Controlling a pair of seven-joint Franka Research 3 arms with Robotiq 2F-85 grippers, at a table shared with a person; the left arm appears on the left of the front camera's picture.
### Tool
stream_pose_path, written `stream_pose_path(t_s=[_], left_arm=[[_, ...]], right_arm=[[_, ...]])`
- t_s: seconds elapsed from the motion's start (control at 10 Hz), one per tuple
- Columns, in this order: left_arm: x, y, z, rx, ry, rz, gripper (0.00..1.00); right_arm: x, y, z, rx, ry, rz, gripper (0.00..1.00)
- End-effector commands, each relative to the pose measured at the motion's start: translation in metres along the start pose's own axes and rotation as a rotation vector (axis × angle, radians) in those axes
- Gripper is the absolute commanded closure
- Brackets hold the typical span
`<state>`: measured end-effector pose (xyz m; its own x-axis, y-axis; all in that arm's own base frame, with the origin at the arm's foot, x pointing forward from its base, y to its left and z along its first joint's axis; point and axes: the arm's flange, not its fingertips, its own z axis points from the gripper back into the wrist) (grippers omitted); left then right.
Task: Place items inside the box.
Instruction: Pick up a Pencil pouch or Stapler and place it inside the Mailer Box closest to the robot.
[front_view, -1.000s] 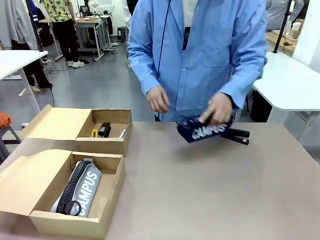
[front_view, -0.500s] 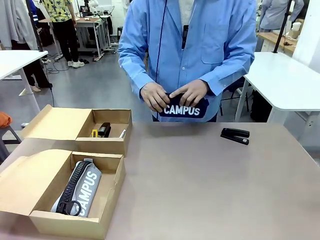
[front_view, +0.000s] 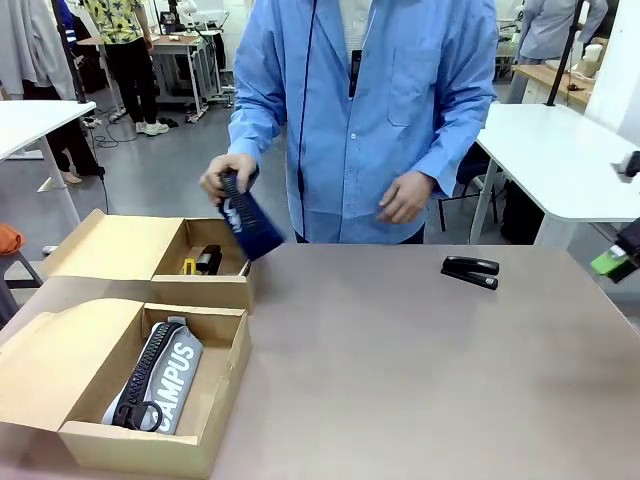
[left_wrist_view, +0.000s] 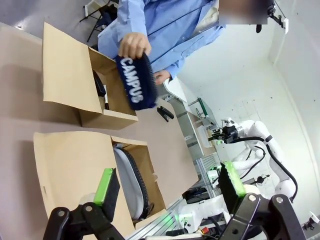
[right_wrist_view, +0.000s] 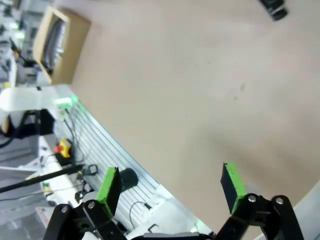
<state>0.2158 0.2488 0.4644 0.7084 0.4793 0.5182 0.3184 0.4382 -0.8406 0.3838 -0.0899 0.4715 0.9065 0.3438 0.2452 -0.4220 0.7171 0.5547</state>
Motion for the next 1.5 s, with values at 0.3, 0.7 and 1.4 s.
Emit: stream_pose_path(t_s=[0.3, 0.7, 1.4], left_arm=[[0.000, -0.001, 0.000, -0.018, -0.016, -0.015, 0.00], [0.000, -0.001, 0.000, -0.018, -0.016, -0.015, 0.00], [0.000, -0.001, 0.000, -0.018, -0.016, -0.015, 0.00]], right_arm=[[0.105, -0.018, -0.079, -0.051, 0.310, 0.323, 0.00], [0.200, -0.044, -0.147, -0.126, 0.447, 0.467, 0.00], [0.232, -0.083, -0.186, -0.393, 0.264, 0.583, 0.00]])
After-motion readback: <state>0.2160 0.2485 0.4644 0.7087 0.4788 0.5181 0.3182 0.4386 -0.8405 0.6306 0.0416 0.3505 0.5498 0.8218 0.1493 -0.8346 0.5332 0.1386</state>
